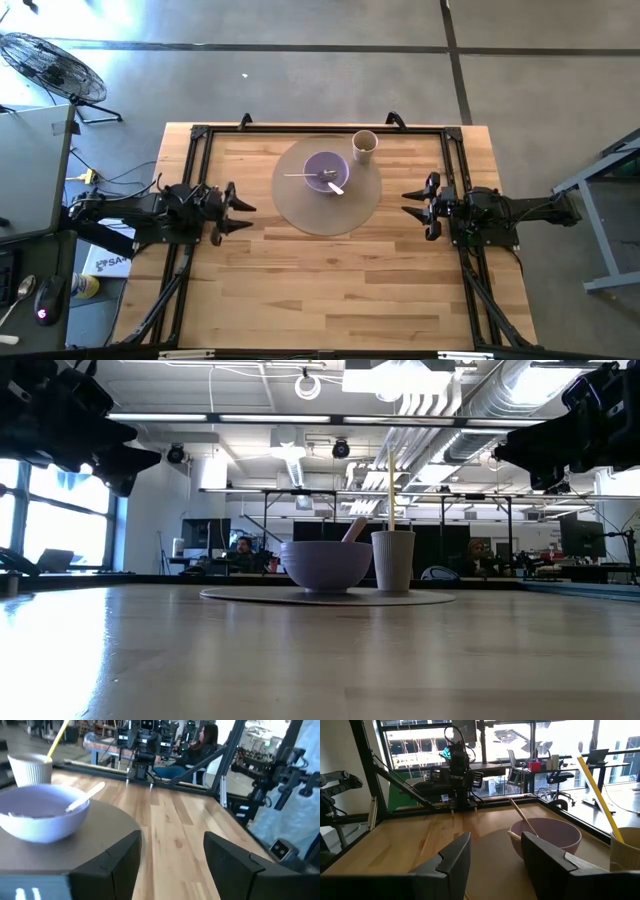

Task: Pick & Place Utensil
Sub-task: Return to Home Position

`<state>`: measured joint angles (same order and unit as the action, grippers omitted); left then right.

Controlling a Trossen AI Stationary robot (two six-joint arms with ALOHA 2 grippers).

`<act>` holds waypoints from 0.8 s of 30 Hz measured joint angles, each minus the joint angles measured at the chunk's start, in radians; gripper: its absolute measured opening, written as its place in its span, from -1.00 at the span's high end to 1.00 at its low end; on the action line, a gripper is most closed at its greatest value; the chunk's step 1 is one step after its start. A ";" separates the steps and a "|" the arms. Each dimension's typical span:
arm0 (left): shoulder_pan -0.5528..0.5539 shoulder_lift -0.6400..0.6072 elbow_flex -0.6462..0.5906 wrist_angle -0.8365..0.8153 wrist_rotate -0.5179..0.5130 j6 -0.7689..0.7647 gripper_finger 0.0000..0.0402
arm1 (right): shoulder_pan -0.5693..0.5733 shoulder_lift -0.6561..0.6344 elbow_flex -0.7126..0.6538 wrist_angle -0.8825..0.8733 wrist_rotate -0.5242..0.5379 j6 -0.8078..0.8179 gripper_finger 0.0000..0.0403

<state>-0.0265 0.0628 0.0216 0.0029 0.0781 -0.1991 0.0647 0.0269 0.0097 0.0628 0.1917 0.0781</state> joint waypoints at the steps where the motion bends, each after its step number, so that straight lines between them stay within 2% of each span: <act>1: 0.000 0.000 0.000 0.000 0.001 -0.017 -0.06 | 0.000 0.000 0.000 0.000 0.000 0.000 0.17; 24: 0.000 0.000 0.001 -0.003 -0.010 -0.034 -0.06 | 0.000 0.000 0.000 0.001 0.000 0.000 0.17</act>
<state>-0.0265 0.0628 0.0223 -0.0002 0.0685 -0.2333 0.0647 0.0269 0.0097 0.0635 0.1917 0.0782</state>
